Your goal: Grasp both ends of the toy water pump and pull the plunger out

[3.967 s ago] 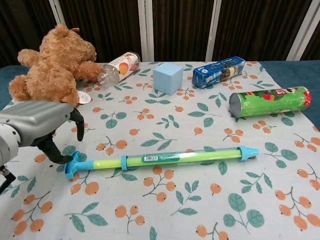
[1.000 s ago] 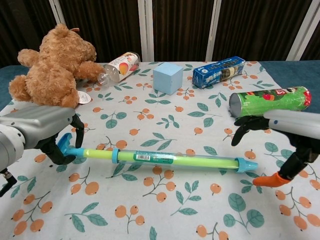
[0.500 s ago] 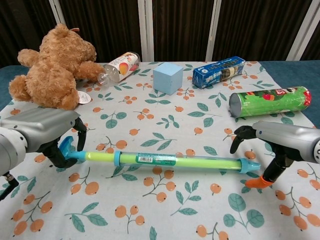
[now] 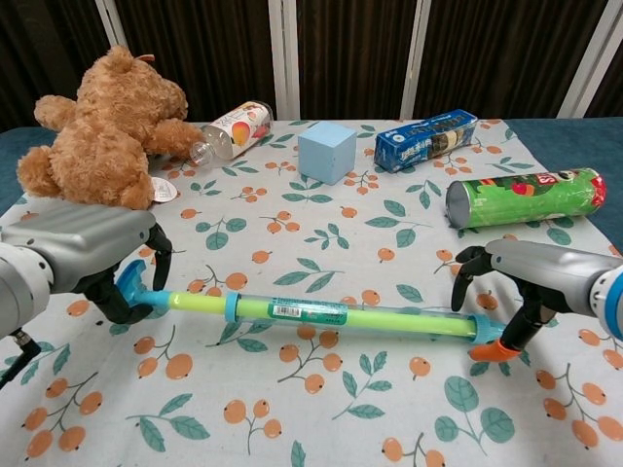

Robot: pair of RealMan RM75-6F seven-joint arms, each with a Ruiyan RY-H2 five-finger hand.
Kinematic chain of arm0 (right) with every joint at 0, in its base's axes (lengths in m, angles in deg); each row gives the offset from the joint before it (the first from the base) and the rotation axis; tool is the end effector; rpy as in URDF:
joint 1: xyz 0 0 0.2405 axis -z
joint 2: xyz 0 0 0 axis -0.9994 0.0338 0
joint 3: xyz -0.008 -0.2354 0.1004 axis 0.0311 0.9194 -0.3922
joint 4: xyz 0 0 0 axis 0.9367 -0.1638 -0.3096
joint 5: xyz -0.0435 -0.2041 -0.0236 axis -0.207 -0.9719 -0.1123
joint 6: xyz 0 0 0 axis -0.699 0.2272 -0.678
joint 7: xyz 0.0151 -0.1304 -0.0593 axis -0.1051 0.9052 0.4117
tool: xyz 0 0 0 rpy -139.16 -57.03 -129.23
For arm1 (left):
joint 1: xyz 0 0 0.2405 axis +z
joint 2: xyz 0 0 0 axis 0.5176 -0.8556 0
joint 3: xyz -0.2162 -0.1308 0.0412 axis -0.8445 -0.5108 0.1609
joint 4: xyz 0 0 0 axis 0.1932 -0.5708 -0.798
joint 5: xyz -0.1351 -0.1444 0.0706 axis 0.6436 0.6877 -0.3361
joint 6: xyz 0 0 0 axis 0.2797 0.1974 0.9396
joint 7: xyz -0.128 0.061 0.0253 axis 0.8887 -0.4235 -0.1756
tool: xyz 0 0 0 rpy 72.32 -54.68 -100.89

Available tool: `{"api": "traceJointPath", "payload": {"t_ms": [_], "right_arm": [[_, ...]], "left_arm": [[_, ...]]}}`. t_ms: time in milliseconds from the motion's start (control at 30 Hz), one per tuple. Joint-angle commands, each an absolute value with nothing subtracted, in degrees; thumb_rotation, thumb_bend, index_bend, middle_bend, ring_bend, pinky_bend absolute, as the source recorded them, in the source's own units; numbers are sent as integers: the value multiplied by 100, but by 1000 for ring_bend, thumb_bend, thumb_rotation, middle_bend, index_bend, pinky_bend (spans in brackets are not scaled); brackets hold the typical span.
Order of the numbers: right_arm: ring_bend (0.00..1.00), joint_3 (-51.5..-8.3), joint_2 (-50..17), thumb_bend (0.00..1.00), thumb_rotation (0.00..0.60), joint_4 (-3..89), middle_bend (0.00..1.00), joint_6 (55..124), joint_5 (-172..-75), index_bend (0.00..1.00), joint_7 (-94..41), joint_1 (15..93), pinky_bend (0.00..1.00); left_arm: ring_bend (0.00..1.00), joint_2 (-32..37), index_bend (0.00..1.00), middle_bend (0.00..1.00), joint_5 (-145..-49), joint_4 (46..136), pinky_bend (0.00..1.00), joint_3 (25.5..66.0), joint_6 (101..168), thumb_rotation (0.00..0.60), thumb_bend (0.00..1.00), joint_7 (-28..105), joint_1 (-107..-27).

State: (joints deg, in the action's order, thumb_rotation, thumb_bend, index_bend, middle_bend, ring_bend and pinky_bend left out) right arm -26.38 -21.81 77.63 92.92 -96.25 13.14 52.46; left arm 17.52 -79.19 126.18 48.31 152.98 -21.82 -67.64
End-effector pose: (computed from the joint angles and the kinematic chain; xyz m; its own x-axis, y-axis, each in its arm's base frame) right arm -0.1641 -0.2520 -0.0282 0.2527 -0.5433 0.8006 -0.9567 -0.0167 0.2906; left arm -0.1276 0.2457 -0.0362 0.5804 0.3308 0.7441 0.8117 -0.1609 -0.5615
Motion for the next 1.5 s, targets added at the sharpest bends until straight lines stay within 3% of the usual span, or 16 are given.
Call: {"api": "traceJointPath", "payload": {"t_ms": [33,467,867,1500], "right_arm": [[0,-2618,-2222,277,600,7703,38,9301,-9589,394,1336,5215,0],[0,-2566,-2282,280,600,7446,61,9261,-9527,458,1274,5163,0],[0,-2586,-2240,347,600,7473,122,9387,-9489,633,1371,5095,0],[0,-2618,-2163,391,600,7452,137,9448,-9375,668,1412,5035,0]], "left_arm": [[89,1780,599,221,-7922,12621,230,4838,15307,600,519,-2176,-6765],[90,1805,599,221,-7920,12632,229,4823,15333,600,519,-2193,-6787],[90,1786,600,221,-7953,12709,228,4880,15361,600,519,-2184,-6774],[90,1677,603,222,-7966,12826,228,4875,15396,600,518,-2113,-6735]]}}
